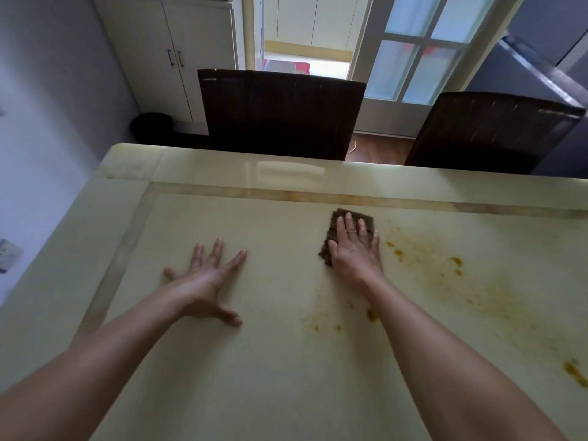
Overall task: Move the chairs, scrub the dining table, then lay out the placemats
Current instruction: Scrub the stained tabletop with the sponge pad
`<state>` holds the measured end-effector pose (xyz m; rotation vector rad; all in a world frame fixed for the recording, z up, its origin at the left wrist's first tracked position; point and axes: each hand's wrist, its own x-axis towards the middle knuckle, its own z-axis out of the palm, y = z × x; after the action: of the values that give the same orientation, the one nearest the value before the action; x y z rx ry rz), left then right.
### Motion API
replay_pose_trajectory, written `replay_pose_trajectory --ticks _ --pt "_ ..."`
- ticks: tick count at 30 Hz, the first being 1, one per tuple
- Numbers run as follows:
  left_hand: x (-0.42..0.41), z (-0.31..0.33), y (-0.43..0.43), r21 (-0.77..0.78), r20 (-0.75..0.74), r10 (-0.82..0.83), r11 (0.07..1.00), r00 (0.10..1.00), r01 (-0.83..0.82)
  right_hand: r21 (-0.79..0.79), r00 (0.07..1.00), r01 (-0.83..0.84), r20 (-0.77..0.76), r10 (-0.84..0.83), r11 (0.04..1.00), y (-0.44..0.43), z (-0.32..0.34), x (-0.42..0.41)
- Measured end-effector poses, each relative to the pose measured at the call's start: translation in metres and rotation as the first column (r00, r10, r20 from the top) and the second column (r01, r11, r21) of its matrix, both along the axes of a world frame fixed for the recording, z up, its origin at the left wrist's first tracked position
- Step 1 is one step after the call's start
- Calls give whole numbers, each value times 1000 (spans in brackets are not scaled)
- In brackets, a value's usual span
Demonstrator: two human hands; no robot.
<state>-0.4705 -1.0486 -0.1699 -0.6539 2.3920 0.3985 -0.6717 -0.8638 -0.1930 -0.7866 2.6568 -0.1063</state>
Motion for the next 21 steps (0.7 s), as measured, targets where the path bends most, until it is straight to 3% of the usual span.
replay_pose_trajectory --ticks 6,21 --pt "-2 -1 1 3 1 10 1000 1000 -10 1 996 85 32 -85 996 -5 0 17" --pt "8 7 6 1 -62 40 999 997 -40 -25 960 -281 10 281 959 -11 0 168"
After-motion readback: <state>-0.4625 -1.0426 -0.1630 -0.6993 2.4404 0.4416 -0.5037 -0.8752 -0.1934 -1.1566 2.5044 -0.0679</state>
